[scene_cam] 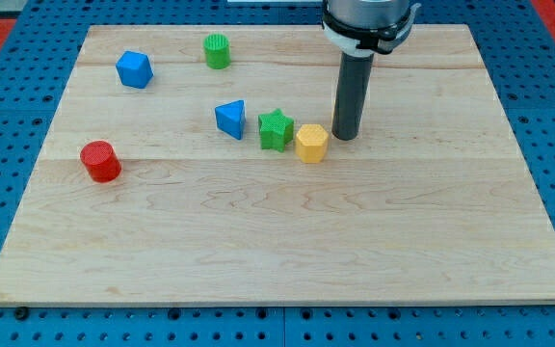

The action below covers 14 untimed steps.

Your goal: Push yellow heart into yellow hexagon

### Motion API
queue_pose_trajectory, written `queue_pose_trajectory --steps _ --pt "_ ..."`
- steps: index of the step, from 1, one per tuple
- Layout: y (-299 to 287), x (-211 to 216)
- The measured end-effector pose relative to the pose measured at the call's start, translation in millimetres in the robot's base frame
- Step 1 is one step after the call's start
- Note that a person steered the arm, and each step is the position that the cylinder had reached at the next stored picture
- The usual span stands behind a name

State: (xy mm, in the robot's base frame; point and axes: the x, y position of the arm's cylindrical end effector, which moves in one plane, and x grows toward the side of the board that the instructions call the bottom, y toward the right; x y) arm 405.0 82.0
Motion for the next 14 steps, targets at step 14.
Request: queue_pose_trajectory --steps 14 --pt "-11 4"
